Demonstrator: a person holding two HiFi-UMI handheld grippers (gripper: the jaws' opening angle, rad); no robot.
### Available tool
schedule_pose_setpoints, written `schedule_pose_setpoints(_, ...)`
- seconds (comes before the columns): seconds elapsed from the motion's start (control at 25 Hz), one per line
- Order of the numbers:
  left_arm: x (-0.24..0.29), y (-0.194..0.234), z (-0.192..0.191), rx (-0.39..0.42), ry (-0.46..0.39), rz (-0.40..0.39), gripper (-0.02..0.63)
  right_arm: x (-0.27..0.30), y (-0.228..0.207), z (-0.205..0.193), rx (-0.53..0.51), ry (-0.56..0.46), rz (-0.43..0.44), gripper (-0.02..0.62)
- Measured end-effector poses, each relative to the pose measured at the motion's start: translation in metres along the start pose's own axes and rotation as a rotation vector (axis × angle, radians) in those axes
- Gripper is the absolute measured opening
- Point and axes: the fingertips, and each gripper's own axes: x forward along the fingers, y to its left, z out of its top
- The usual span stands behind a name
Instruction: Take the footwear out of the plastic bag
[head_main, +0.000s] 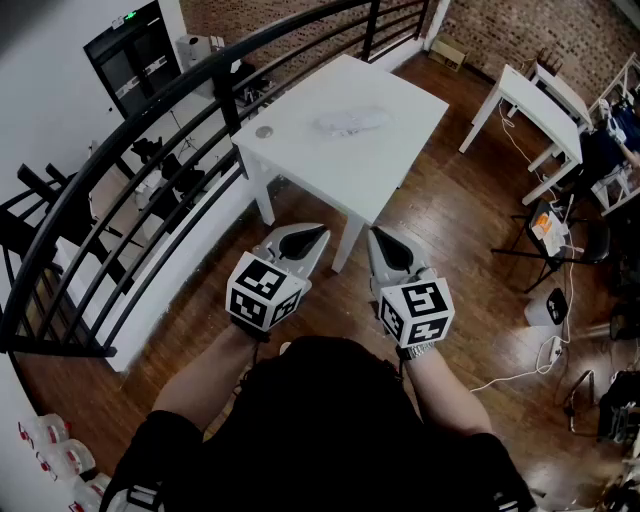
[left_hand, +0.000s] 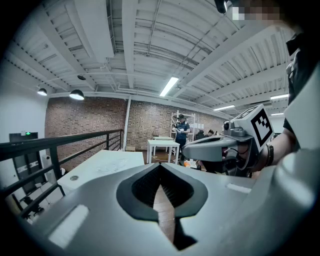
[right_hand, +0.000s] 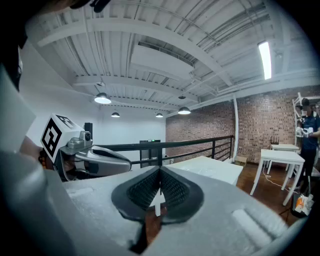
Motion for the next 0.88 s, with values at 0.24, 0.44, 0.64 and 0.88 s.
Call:
schedule_pose_setpoints(0.24, -0.016, 0.018, 0.0, 0.006, -0.01, -0.008, 0.015, 0.013, 0.018, 0.004, -0.007, -0.004, -0.012, -0.009)
schedule_pose_setpoints(0.44, -0.032, 0.032, -0.008, -0.004, -0.009, -0.01, 0.015, 0.023, 0.036, 0.003, -0.013, 0.004, -0.019, -0.009)
schedule_pose_setpoints(0.64, -0.041, 0.047, -0.017, -0.029, -0.003, -0.007, 0.015, 0.031, 0.042, 0.005, -0.02, 0.012, -0.033, -0.009)
schedule_pose_setpoints(0.88, -0.024, 0.054, -0.019, -0.052, 0.013, -0.002, 0.017, 0.043, 0.027, 0.001, -0.008, 0.034, -0.023, -0.009)
